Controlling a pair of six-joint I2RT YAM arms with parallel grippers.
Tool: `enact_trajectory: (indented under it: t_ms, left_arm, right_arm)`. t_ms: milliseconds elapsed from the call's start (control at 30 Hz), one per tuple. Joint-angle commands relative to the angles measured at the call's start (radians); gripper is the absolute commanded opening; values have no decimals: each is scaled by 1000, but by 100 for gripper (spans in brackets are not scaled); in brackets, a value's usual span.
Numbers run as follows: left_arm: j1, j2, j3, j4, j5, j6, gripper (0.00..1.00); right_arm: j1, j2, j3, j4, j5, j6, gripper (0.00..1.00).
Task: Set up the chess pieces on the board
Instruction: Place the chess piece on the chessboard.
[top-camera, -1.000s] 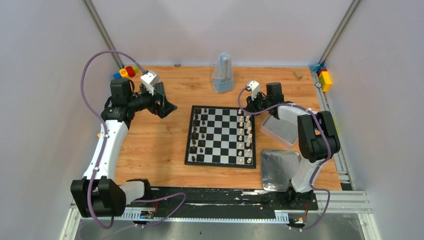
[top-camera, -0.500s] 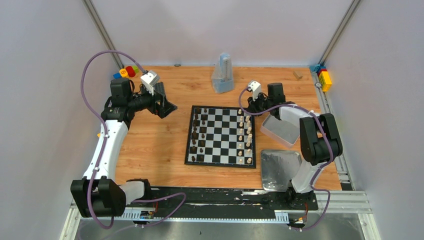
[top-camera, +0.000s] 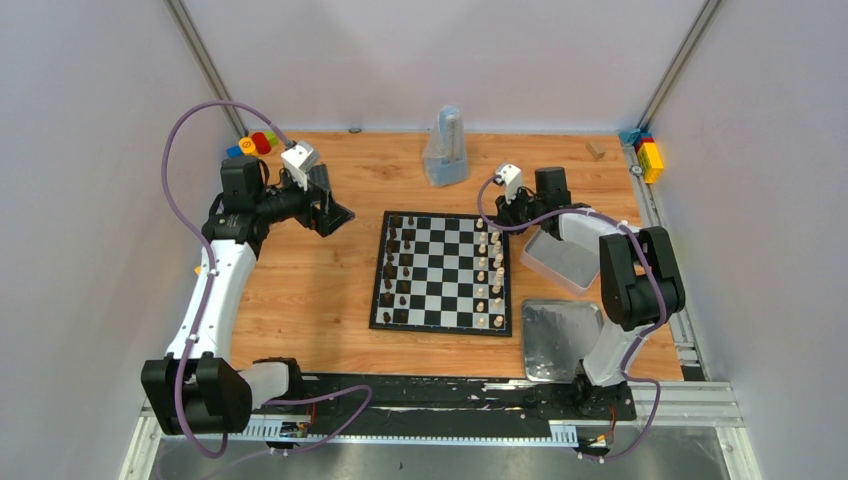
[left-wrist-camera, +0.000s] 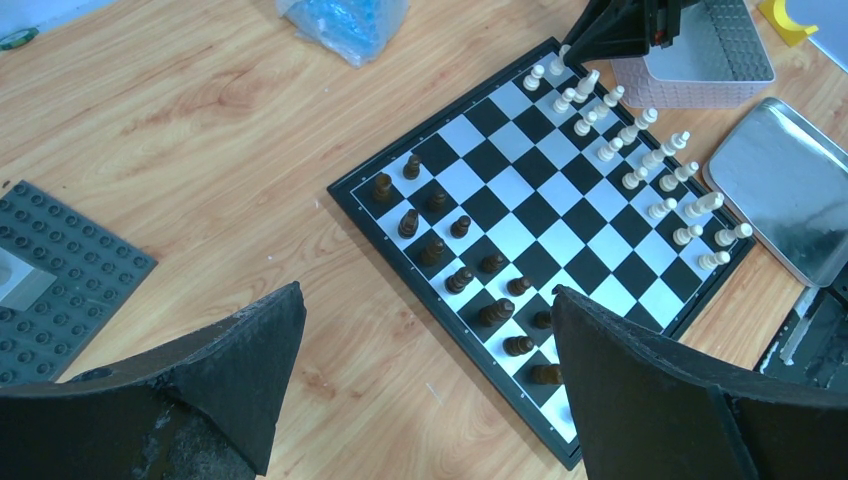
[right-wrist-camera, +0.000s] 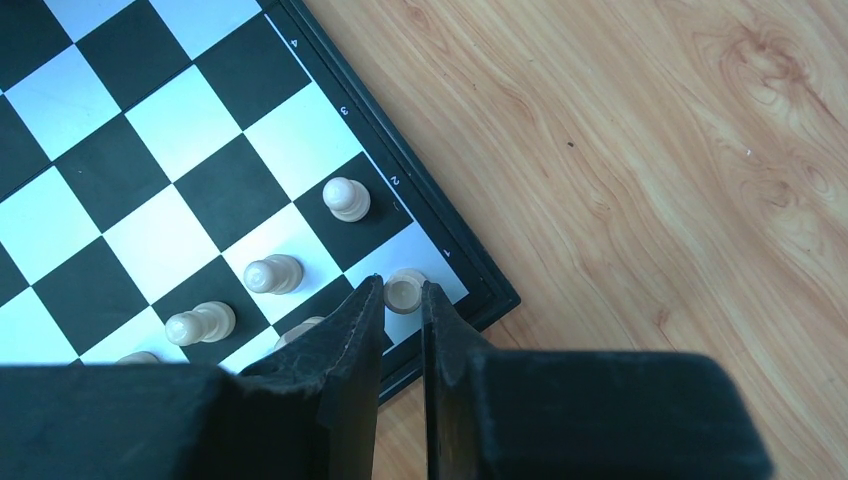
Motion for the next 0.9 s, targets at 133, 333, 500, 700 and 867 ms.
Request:
enact_trajectory:
  t_ms: [133, 333, 500, 700, 867]
  left_arm:
    - [5, -22, -6, 17, 12, 7, 100]
    - [4, -15, -3, 13, 6, 10, 100]
    - [5, -16, -2, 5, -7, 26, 100]
    - [4, -19, -1, 5, -20, 33, 100]
    - [5, -22, 1, 25, -83, 7, 100]
  right_arm:
    - [3, -13, 9, 7, -24, -3, 19]
    - [4, -37, 29, 1, -22, 12, 35]
    - [2, -74, 52, -9, -28, 42, 46]
    - [0, -150, 92, -43, -40, 97, 50]
    - [-20, -243, 95, -60, -9, 139, 54]
